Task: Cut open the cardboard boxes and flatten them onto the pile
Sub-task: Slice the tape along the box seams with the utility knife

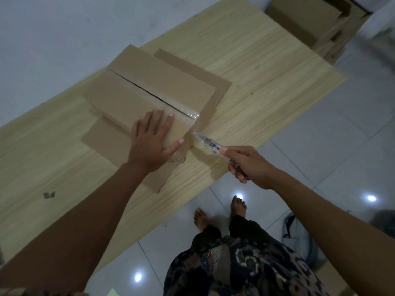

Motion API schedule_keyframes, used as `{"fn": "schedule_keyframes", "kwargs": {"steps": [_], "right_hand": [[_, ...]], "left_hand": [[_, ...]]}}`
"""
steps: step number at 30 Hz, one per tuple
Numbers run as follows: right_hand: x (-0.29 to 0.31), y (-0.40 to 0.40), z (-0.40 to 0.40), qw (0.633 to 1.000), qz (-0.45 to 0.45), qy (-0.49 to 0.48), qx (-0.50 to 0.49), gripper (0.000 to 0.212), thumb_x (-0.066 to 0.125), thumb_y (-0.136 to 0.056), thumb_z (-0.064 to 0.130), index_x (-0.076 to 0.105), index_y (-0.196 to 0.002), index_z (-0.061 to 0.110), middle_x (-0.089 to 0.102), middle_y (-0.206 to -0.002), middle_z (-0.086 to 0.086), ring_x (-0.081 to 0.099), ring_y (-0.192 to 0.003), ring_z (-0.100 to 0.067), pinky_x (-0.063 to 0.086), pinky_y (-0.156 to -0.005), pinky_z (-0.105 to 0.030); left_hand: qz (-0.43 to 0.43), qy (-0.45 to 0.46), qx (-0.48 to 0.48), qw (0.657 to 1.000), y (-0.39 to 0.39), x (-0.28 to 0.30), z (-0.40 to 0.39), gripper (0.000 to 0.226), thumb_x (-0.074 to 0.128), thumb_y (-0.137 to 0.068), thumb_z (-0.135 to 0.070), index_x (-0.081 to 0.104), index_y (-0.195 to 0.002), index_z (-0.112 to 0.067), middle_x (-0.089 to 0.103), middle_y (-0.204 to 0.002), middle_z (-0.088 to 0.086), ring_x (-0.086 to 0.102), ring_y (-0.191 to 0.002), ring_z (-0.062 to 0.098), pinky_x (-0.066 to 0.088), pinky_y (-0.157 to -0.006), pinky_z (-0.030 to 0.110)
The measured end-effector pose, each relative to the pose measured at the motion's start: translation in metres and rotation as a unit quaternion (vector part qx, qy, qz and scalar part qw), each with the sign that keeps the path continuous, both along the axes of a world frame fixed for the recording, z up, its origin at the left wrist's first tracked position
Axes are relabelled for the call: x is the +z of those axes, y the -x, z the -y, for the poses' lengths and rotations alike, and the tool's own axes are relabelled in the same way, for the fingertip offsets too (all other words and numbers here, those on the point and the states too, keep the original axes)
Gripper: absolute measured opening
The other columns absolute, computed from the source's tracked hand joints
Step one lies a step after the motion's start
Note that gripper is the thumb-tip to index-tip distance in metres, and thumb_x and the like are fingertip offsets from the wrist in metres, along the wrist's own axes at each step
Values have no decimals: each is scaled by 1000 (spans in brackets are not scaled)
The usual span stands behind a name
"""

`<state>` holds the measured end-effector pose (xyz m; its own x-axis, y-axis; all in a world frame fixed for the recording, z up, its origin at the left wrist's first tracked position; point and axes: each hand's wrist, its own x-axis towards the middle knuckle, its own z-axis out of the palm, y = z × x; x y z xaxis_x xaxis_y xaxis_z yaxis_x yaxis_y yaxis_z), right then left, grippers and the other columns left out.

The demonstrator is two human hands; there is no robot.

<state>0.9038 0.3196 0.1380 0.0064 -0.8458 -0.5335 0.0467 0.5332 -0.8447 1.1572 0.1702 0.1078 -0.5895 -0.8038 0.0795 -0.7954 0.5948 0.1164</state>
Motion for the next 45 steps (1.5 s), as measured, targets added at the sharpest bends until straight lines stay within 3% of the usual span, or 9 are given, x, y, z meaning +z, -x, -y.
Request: {"fn": "schedule_keyframes", "kwargs": {"steps": [5, 12, 19, 23, 28, 32, 37, 41, 45], "right_hand": [[0, -6, 7, 999, -36, 26, 4, 32, 55, -104, 33, 65, -134, 26, 56, -63, -9, 44, -42, -14, 36, -40, -23], [-1, -4, 14, 989, -121, 81, 30, 30, 56, -103, 37, 67, -130, 36, 58, -64, -4, 47, -50, -13, 41, -45, -27], [2, 1, 22, 996, -67, 44, 31, 26, 57, -103, 32, 69, -125, 27, 58, -66, -5, 45, -48, -13, 39, -42, -24], [-1, 4, 22, 990, -117, 65, 41, 27, 53, -104, 33, 70, -125, 34, 52, -70, 2, 47, -62, -6, 40, -55, -17], [-2, 9, 26, 995, -91, -31, 26, 36, 53, -103, 39, 76, -106, 13, 54, -73, 2, 46, -58, -2, 38, -59, -18], [7, 10, 31, 989, -85, -83, 84, 34, 59, -97, 48, 78, -103, 20, 50, -66, 2, 43, -54, -7, 36, -48, -17], [13, 12, 38, 987, -88, -106, 86, 35, 58, -97, 49, 76, -105, 20, 59, -74, -1, 51, -58, -6, 40, -50, -19], [17, 10, 39, 983, -86, -110, 116, 37, 62, -96, 49, 67, -97, 13, 63, -65, 3, 54, -50, -5, 40, -48, -19], [20, 3, 40, 981, -83, -101, 141, 29, 61, -100, 37, 62, -107, 9, 76, -90, -6, 69, -60, -11, 47, -47, -21]], "left_hand": [[-23, -53, 3, 998, -2, 0, 1, 86, 33, -89, -74, 30, -159, -25, 20, -168, 5, 14, -155, 31, 7, -121, 63], [-19, -52, 1, 998, -8, 0, 8, 86, 33, -88, -75, 27, -160, -28, 19, -168, 2, 14, -155, 28, 7, -122, 60], [-11, -70, 4, 997, -10, 2, 10, 88, 29, -86, -78, 21, -161, -32, 13, -170, -2, 7, -157, 24, 2, -123, 56], [-17, -61, 1, 998, -10, 2, 10, 87, 32, -87, -77, 25, -160, -31, 16, -169, 0, 12, -156, 26, 6, -122, 58], [-16, -48, 0, 999, -9, 0, 10, 85, 34, -88, -75, 27, -159, -31, 19, -168, 1, 16, -155, 27, 10, -121, 60], [-14, -47, 2, 999, -9, 0, 10, 85, 34, -88, -75, 27, -159, -30, 20, -168, 0, 16, -155, 27, 10, -121, 61], [-13, -52, 3, 999, -8, 2, 10, 86, 32, -87, -76, 26, -160, -31, 20, -168, 0, 15, -155, 27, 10, -122, 61], [-8, -46, 3, 999, -8, 0, 10, 86, 33, -87, -76, 26, -160, -30, 20, -168, 1, 16, -155, 28, 10, -122, 62], [-9, -52, 0, 999, -8, 1, 10, 86, 33, -88, -76, 26, -160, -29, 20, -168, 2, 14, -155, 28, 8, -122, 61]]}}
